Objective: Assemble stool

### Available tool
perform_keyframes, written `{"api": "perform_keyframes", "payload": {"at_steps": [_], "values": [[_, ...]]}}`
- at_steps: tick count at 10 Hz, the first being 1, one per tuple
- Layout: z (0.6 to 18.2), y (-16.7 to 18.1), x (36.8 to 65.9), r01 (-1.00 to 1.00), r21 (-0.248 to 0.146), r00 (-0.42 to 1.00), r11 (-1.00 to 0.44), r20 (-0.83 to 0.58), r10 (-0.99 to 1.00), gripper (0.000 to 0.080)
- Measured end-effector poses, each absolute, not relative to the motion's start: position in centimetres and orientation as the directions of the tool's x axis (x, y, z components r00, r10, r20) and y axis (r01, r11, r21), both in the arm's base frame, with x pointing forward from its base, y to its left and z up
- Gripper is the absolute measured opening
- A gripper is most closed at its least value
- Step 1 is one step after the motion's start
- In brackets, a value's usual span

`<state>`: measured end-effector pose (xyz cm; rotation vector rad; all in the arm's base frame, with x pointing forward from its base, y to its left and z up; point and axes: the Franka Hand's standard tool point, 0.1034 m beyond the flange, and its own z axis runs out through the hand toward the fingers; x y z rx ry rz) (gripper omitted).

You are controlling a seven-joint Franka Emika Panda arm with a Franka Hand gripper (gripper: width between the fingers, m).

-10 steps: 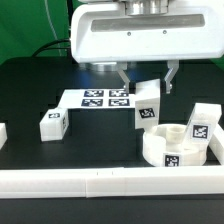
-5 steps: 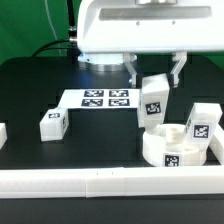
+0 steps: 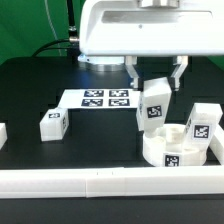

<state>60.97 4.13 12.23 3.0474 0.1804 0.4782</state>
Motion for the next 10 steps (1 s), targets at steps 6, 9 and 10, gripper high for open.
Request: {"api": "perform_keyframes", "payload": {"at_steps": [6, 9, 10], "values": [[12.6, 5.5, 60.8, 0.159, 0.087, 0.916, -0.984, 0.358, 0.179, 0.0324], [11.6, 5.2, 59.2, 0.184, 0.110, 0.892, -0.977, 0.399, 0.213, 0.0324], [11.6, 5.1, 59.3, 0.183, 0.113, 0.887, -0.977, 0.409, 0.213, 0.0324]]}}
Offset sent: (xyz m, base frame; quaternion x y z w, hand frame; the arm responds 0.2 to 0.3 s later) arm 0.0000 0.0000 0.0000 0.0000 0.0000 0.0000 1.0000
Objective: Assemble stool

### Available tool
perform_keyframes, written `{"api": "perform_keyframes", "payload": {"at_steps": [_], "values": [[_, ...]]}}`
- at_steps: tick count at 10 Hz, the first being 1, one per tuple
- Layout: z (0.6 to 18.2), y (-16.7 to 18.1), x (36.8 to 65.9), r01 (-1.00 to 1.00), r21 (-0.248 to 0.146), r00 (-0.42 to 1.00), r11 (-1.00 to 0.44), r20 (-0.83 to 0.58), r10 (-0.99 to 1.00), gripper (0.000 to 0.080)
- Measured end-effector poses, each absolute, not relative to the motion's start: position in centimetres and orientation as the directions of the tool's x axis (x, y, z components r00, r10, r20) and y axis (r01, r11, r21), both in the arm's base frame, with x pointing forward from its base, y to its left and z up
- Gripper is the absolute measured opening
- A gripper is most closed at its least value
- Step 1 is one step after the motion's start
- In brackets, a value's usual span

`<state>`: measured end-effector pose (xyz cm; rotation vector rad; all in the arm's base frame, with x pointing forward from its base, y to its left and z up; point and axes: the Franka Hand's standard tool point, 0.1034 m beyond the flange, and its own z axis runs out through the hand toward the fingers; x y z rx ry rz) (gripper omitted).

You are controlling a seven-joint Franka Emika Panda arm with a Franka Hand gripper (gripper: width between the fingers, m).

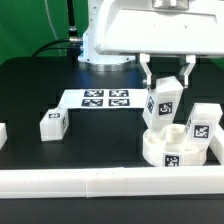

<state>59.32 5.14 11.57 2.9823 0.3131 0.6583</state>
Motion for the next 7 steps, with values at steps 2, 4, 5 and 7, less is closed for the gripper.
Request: {"api": "perform_keyframes", "payload": {"at_steps": [2, 4, 5, 7], "values": [[11.73, 5.27, 59.56, 0.184, 0.118, 0.876, -0.976, 0.431, 0.218, 0.0324], [11.28, 6.03, 59.62, 0.210, 0.143, 0.839, -0.967, 0.481, 0.253, 0.0324], [11.26, 5.79, 59.64, 0.214, 0.148, 0.838, -0.966, 0.480, 0.259, 0.0324], [11.13, 5.50, 59.58, 0.210, 0.148, 0.842, -0.967, 0.476, 0.255, 0.0324]]}}
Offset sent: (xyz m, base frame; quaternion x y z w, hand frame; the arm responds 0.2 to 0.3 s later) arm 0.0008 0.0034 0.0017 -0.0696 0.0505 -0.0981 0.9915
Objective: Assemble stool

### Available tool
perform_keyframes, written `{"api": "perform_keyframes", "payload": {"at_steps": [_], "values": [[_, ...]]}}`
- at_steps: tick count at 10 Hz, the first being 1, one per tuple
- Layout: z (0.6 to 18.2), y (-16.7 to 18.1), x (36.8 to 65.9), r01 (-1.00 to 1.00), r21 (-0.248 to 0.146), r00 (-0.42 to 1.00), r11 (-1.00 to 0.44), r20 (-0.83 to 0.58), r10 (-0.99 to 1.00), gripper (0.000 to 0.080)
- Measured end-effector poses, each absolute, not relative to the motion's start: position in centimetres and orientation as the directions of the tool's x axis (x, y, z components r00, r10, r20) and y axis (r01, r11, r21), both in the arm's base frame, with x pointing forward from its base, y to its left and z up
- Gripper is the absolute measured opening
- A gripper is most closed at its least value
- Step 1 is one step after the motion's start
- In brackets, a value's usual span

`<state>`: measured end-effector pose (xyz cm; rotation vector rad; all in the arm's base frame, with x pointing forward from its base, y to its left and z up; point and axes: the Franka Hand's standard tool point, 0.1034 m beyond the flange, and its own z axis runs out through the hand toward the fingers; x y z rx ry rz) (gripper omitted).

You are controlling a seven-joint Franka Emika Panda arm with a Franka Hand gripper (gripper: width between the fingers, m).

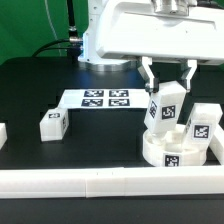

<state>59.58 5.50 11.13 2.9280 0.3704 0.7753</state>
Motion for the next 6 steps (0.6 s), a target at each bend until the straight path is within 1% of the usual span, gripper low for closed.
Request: {"api": "perform_keyframes", "payload": {"at_steps": [6], "values": [[11.1, 5.7, 58.3, 0.212, 0.140, 0.848, -0.967, 0.465, 0.254, 0.0324]]}}
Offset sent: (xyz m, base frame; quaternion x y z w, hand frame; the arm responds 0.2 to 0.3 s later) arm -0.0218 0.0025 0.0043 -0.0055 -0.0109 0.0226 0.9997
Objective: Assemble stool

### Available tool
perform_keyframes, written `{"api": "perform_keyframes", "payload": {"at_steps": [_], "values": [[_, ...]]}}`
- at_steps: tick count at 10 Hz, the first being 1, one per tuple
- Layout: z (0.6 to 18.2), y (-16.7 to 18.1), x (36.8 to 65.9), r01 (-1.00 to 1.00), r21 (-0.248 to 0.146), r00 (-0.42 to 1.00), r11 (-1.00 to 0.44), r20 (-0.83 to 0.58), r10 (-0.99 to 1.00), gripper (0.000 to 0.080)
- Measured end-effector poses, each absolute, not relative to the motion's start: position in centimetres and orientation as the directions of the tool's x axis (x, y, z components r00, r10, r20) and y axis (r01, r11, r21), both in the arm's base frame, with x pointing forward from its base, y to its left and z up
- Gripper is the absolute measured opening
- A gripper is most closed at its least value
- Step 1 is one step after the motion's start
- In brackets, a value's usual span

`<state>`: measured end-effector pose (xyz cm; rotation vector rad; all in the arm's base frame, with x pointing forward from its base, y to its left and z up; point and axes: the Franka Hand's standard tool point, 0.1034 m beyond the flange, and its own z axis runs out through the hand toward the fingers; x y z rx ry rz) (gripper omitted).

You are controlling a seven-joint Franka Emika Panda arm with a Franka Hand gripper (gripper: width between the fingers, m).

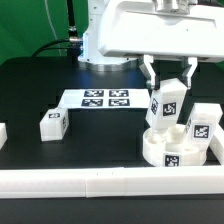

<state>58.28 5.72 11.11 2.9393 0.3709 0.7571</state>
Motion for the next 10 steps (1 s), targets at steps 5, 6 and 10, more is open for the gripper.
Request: {"api": "perform_keyframes", "payload": {"at_steps": [5, 6, 10], "values": [[10.8, 5.5, 58.7, 0.210, 0.146, 0.844, -0.967, 0.472, 0.255, 0.0324], [10.7, 5.6, 59.0, 0.210, 0.148, 0.843, -0.966, 0.474, 0.256, 0.0324], [9.5, 5.4, 58.8, 0.212, 0.154, 0.847, -0.965, 0.463, 0.260, 0.0324]]}}
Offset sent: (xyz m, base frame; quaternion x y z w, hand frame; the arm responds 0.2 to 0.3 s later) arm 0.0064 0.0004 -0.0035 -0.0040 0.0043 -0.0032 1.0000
